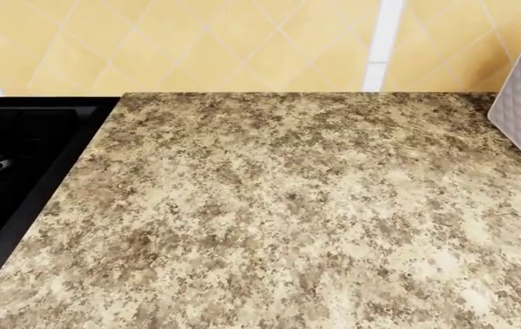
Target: Pick and place the shaker into the drawer. Then close the cabinet.
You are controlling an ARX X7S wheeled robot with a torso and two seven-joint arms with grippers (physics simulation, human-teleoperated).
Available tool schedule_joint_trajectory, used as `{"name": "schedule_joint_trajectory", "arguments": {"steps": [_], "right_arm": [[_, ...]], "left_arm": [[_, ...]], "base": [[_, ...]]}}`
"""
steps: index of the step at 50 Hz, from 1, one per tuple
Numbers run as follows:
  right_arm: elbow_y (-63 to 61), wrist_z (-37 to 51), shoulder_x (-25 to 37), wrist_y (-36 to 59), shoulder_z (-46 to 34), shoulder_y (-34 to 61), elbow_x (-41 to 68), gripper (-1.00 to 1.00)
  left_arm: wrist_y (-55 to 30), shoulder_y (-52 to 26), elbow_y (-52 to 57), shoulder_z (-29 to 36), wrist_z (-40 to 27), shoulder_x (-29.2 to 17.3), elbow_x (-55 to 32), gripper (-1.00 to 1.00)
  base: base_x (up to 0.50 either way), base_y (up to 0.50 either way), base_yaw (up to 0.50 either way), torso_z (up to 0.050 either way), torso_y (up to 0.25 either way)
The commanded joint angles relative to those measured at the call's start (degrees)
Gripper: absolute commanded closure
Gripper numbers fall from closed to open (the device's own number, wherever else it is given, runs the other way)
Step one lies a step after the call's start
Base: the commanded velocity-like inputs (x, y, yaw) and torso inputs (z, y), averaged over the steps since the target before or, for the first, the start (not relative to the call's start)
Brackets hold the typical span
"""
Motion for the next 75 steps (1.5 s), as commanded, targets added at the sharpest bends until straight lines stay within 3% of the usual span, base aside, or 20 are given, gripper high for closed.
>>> {"name": "schedule_joint_trajectory", "arguments": {"steps": [1, 3, 6, 12, 20, 24, 30, 36, 41, 47, 49, 50, 51, 52, 54, 58, 59, 69, 75], "right_arm": [[0.15, -15.10, -10.68, 1.60, 0.66, 3.70, -18.96, -1.00], [1.75, -21.28, -14.50, 2.14, 0.21, 3.67, -24.83, -1.00], [2.17, -24.91, -18.60, 4.52, 0.60, 2.58, -23.61, -1.00], [5.72, -23.98, -24.12, 3.39, 0.53, -0.92, -22.61, -1.00], [20.79, -25.45, -28.46, -19.29, -2.29, -4.01, -21.37, -1.00], [29.77, -27.90, -29.34, -28.29, -11.52, -2.32, -24.65, -1.00], [46.92, -29.59, -34.46, -34.00, -14.05, -2.23, -24.19, -1.00], [83.12, -31.88, -45.03, -57.07, -19.44, 1.30, -24.70, -1.00], [87.75, -27.74, -45.09, -63.48, -40.21, 1.74, -5.95, -1.00], [88.90, -25.99, -45.09, -65.04, -45.83, -0.46, -3.83, -1.00], [89.68, -25.42, -45.09, -64.74, -46.04, -1.36, -5.25, -1.00], [90.05, -25.25, -45.09, -64.68, -46.08, -1.73, -5.96, -1.00], [90.52, -24.94, -45.09, -64.50, -46.06, -2.14, -6.65, -1.00], [90.91, -24.81, -45.09, -64.22, -46.04, -2.51, -7.26, -1.00], [91.98, -24.37, -45.09, -63.73, -45.96, -3.44, -8.57, -1.00], [91.98, -24.37, -45.09, -63.73, -45.96, -3.44, -8.57, -1.00], [91.98, -24.37, -45.09, -63.73, -45.96, -3.44, -8.57, -1.00], [91.98, -24.37, -45.09, -63.73, -45.96, -3.44, -8.57, -1.00], [91.98, -24.37, -45.09, -63.73, -45.96, -3.44, -8.57, -1.00]], "left_arm": [[0.50, 1.17, 1.45, 0.13, -0.72, -0.02, -0.92, -1.00], [0.92, 1.79, 2.27, 0.30, -1.10, -0.10, -1.20, -1.00], [2.33, 3.36, 3.34, 0.65, -1.67, -0.67, -1.40, -1.00], [5.53, 6.43, 4.49, 1.24, -2.57, -2.36, -1.81, -1.00], [13.30, 12.42, 6.35, 3.19, -5.13, -7.36, -1.94, -1.00], [19.27, 16.35, 7.09, 5.91, -7.17, -10.82, -1.15, -1.00], [23.68, 20.18, 7.95, 9.45, -10.11, -12.00, 1.20, -1.00], [25.11, 21.95, 8.67, 11.02, -11.72, -12.01, 2.53, -1.00], [26.29, 23.48, 9.50, 12.40, -13.49, -12.01, 3.94, -1.00], [28.07, 25.94, 10.59, 14.70, -17.00, -12.02, 6.79, -1.00], [10.88, 43.13, 22.06, -2.49, 0.19, 5.17, 4.50, -1.00], [2.28, 51.72, 22.38, -11.08, 8.79, 13.77, 4.02, -1.00], [-6.31, 60.32, 24.29, -19.68, 13.27, 22.36, -0.23, -1.00], [-14.91, 66.93, 24.80, -28.27, 13.31, 29.79, -0.94, -1.00], [-27.94, 69.27, 25.61, -45.46, 13.70, 30.63, -1.78, -1.00], [-28.52, 73.10, 26.56, -79.84, 14.50, 32.05, -2.78, -1.00], [-28.72, 73.92, 26.78, -84.76, 14.58, 32.16, -3.24, -1.00], [-29.54, 79.64, 27.20, -92.21, 16.94, 34.49, -4.47, -1.00], [-29.33, 79.04, 26.87, -90.82, 16.97, 34.54, -3.54, -1.00]], "base": [[0.00, 0.00, 0.00, 0.000, 0.000], [0.00, 0.00, 0.00, 0.000, 0.000], [0.00, 0.00, 0.00, 0.000, 0.000], [0.00, 0.00, 0.00, 0.000, 0.000], [0.00, 0.00, 0.00, 0.000, 0.000], [0.00, 0.00, 0.00, 0.000, -0.005], [0.01, 0.00, 0.01, 0.000, -0.010], [0.01, 0.00, 0.01, 0.000, -0.012], [0.01, 0.00, 0.00, 0.002, -0.013], [0.01, 0.00, 0.00, 0.000, -0.014], [0.01, 0.00, 0.00, 0.000, -0.011], [0.00, 0.00, 0.00, 0.000, -0.010], [0.00, 0.00, 0.00, 0.000, 0.000], [0.00, 0.00, 0.00, 0.000, -0.016], [0.02, 0.00, 0.01, 0.000, -0.024], [0.03, 0.01, 0.02, 0.000, -0.022], [0.04, 0.01, 0.03, 0.000, -0.022], [0.05, 0.01, 0.03, 0.002, -0.022], [0.05, 0.02, 0.03, 0.003, -0.022]]}}
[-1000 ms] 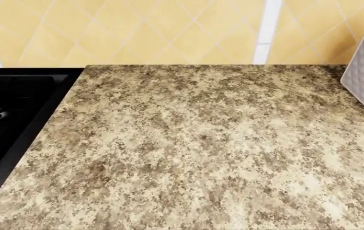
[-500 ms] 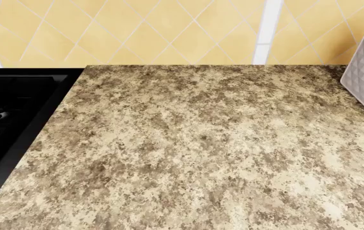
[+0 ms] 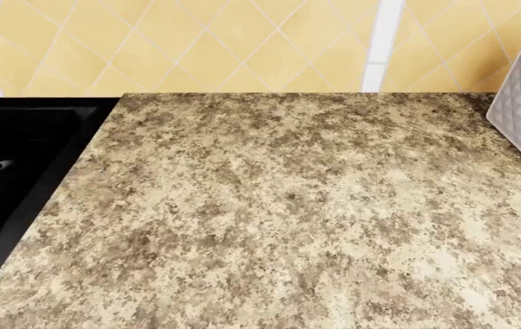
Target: Pick and place the shaker into the drawer. Then close the cabinet.
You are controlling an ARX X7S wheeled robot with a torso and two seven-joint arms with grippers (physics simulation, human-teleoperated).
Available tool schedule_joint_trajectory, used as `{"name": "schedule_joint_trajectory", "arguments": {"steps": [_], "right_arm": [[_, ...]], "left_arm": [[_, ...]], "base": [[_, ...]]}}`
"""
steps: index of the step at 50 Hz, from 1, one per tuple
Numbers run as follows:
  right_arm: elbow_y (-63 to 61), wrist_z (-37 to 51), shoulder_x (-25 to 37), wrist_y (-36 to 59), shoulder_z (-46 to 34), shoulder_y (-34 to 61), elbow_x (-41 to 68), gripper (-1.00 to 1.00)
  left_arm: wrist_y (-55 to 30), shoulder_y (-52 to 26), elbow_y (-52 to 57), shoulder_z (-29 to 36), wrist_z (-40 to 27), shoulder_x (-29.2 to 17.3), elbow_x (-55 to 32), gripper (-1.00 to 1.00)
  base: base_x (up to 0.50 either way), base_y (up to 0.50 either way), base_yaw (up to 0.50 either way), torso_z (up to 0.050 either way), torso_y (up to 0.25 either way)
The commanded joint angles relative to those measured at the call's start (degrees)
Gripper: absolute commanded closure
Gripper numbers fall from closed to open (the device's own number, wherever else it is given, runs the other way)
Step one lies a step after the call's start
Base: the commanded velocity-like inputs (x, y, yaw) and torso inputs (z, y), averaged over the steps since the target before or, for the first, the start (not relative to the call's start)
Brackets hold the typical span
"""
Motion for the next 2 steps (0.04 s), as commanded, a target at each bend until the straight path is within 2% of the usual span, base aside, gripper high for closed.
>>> {"name": "schedule_joint_trajectory", "arguments": {"steps": [1, 2], "right_arm": [[23.63, -8.50, -5.99, 0.58, -4.33, -7.22, 2.17, -1.00], [23.63, -8.50, -5.99, 0.58, -4.33, -7.22, 2.17, -1.00]], "left_arm": [[-4.99, 5.97, 1.35, -12.76, 3.03, 4.55, -0.25, -1.00], [-4.97, 5.90, 1.37, -12.61, 2.98, 4.51, -0.23, -1.00]], "base": [[0.05, 0.02, 0.03, 0.000, -0.022], [0.05, 0.02, 0.03, 0.010, -0.022]]}}
